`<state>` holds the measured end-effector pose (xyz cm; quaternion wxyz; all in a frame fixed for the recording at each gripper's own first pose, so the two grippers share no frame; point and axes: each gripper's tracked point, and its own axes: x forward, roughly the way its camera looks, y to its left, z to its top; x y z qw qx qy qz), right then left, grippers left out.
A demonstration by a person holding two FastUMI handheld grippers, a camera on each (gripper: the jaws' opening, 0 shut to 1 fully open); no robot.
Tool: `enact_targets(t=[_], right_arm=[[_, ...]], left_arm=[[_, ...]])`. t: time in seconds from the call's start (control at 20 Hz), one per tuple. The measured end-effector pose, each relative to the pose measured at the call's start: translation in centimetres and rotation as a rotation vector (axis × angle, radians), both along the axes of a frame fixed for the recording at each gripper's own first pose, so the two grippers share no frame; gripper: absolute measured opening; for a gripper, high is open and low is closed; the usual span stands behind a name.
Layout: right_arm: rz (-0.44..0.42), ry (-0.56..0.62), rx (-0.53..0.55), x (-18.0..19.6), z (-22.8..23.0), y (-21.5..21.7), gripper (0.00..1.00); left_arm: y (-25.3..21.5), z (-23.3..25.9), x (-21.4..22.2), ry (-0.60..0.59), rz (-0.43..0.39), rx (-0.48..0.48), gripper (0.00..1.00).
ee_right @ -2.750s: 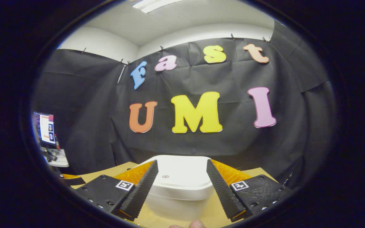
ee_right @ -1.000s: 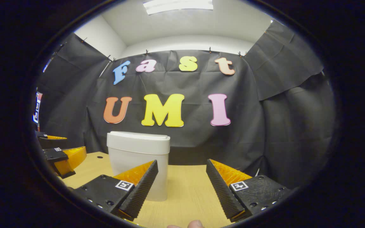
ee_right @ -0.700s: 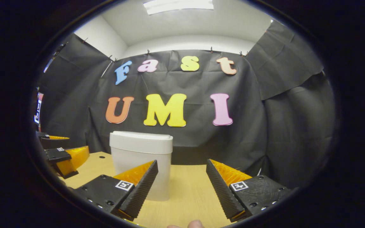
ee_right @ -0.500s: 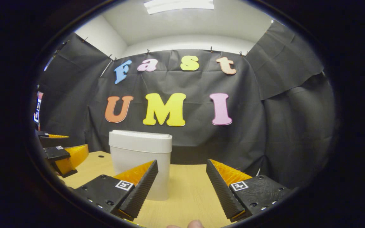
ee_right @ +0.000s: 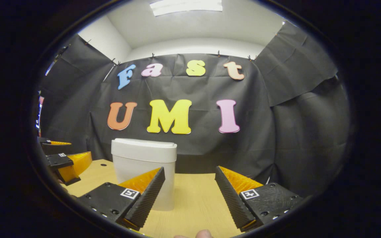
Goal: Press the lid of the desktop garbage bin to open it, pick up the crumpled paper on the desktop and throw it into the bin, then pick up the pop can on the desktop and drop it into the bin, and finally close the garbage bin lid.
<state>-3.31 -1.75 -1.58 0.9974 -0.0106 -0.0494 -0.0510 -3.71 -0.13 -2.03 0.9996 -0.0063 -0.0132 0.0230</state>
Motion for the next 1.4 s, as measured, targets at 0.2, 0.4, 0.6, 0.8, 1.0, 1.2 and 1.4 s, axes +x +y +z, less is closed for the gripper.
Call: enact_targets(t=[0.2, 0.4, 0.6, 0.8, 1.0, 1.2, 1.4], right_arm=[[0.002, 0.002, -0.002, 0.0, -0.1, 0.1, 0.95], [0.002, 0.007, 0.006, 0.1, -0.1, 0.2, 0.96], [0.001, 0.007, 0.010, 0.3, -0.3, 0.3, 0.97], [-0.001, 0.017, 0.016, 0.3, -0.7, 0.3, 0.93], [-0.002, 0.015, 0.019, 0.4, -0.7, 0.4, 0.93], [0.004, 0.020, 0.019, 0.3, -0.9, 0.7, 0.96], [0.004, 0.019, 0.021, 0.2, -0.9, 0.8, 0.95]], left_arm=[[-0.1, -0.2, 0.1, 0.005, -0.007, 0.002, 0.99], [0.0, -0.1, 0.2, 0.002, -0.006, 0.002, 0.99], [0.1, -0.3, 0.3, 0.005, -0.002, -0.008, 0.99], [0.8, -0.6, 0.3, 0.011, 0.010, -0.015, 0.99], [0.9, -0.3, 0.2, 0.005, 0.012, -0.011, 0.99], [0.9, -0.2, 0.2, 0.000, 0.008, -0.004, 0.99], [1.2, -0.3, 0.1, -0.001, 0.011, -0.002, 0.99]])
